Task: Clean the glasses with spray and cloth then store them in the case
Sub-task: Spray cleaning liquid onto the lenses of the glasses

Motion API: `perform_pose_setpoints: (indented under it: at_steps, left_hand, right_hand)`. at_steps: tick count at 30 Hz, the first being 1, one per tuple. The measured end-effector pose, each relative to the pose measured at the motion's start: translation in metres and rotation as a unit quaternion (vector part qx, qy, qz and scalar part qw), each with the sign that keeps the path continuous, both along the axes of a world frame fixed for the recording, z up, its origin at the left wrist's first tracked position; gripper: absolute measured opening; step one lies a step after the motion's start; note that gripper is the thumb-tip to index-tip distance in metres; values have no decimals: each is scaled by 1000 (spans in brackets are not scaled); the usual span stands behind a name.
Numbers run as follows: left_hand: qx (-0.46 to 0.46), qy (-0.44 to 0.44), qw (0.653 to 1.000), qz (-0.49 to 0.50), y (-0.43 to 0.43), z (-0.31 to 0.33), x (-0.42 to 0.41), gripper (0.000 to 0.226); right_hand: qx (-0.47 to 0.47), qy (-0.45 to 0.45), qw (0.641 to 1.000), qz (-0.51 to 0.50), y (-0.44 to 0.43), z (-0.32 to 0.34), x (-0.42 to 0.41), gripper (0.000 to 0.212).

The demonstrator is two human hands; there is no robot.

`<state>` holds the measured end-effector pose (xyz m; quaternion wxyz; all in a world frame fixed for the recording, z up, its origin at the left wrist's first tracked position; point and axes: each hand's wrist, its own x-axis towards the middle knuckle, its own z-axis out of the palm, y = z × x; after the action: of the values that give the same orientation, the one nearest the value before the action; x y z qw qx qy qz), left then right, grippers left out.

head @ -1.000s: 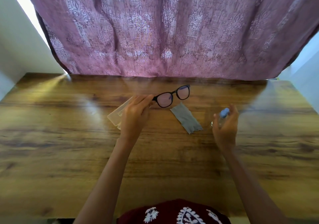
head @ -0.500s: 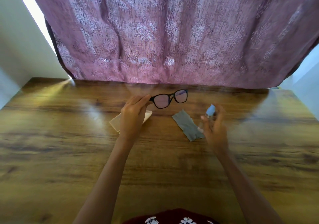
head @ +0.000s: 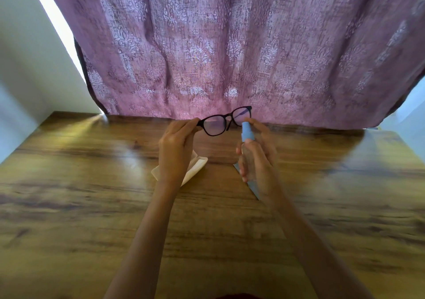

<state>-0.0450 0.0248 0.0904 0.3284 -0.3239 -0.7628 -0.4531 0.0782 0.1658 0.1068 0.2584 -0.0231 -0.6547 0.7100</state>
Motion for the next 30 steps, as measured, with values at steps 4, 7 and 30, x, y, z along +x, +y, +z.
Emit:
perform_pose_setpoints:
  at_steps: [4,7,30]
  left_hand:
    - [4,0,1000,1,0,4,-2,21]
    - [6,-1,1000,0,0,7,0,21]
    - [24,-15,1000,-13,-1,9,-4,23]
  right_hand:
    - [24,-3,1000,11,-4,7,-4,36]
    - [54,-3,999,-1,-5,9,-6,34]
    - [444,23,880,-165,-13,19,-32,49]
